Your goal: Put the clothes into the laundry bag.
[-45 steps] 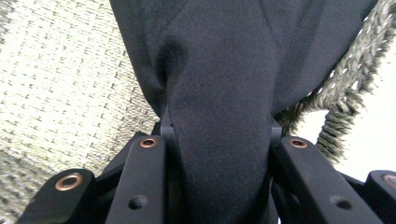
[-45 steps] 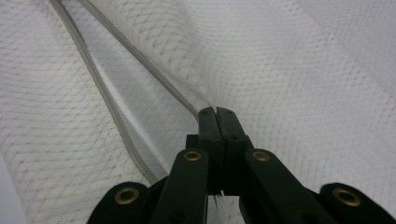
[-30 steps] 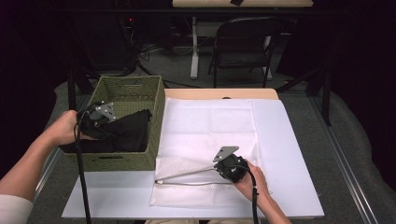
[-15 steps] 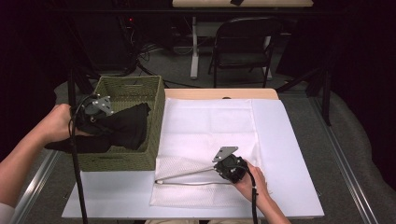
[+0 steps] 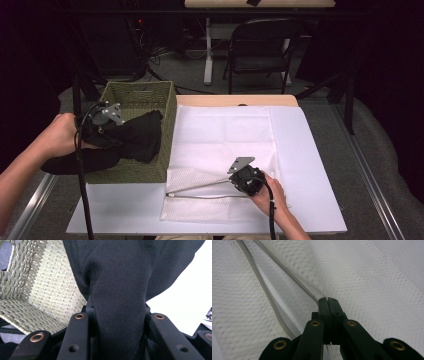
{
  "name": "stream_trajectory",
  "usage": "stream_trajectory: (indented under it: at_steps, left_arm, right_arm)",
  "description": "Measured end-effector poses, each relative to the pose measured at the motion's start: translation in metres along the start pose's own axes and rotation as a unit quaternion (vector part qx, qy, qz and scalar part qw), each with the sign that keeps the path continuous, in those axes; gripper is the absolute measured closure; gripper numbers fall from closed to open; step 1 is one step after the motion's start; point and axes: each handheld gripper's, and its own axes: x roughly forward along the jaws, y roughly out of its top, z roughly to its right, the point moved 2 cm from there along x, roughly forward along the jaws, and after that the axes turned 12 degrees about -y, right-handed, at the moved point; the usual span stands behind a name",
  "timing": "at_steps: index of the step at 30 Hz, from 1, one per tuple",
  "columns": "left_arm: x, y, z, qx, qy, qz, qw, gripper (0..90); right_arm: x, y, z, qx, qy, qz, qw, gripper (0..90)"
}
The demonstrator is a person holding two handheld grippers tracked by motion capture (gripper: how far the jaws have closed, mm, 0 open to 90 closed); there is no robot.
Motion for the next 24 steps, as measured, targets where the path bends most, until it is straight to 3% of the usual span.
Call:
stream_trajectory:
  at_steps: [4, 7, 13, 15, 18, 24]
  left_arm:
    - [-0.006, 0.005, 0.011, 0.0, 0.022, -0.001, 0.9998, 66.3]
    - [-0.009, 0.007, 0.017, -0.006, 0.023, -0.006, 0.9997, 66.3]
    - [-0.011, 0.012, 0.034, -0.004, -0.007, 0.003, 1.0, 66.3]
    - [-0.009, 0.014, 0.038, 0.005, -0.012, 0.002, 0.9999, 66.3]
    - [-0.003, 0.014, 0.044, 0.0, -0.033, 0.01, 0.9994, 66.3]
    - [0.007, 0.014, 0.056, 0.009, -0.055, 0.019, 0.9983, 66.2]
  right_arm:
    - [0.001, -0.001, 0.0, 0.004, -0.003, -0.006, 1.0, 90.0]
    - [0.001, -0.001, 0.0, 0.003, -0.005, -0.004, 1.0, 90.0]
    - [0.003, -0.001, 0.003, 0.0, -0.007, -0.004, 1.0, 90.0]
    - [0.003, -0.001, 0.003, 0.002, -0.009, -0.003, 1.0, 90.0]
    - [0.003, -0.001, 0.003, 0.002, -0.011, -0.004, 0.9999, 90.0]
    - [0.003, 0.0, 0.003, 0.004, -0.019, -0.006, 0.9998, 90.0]
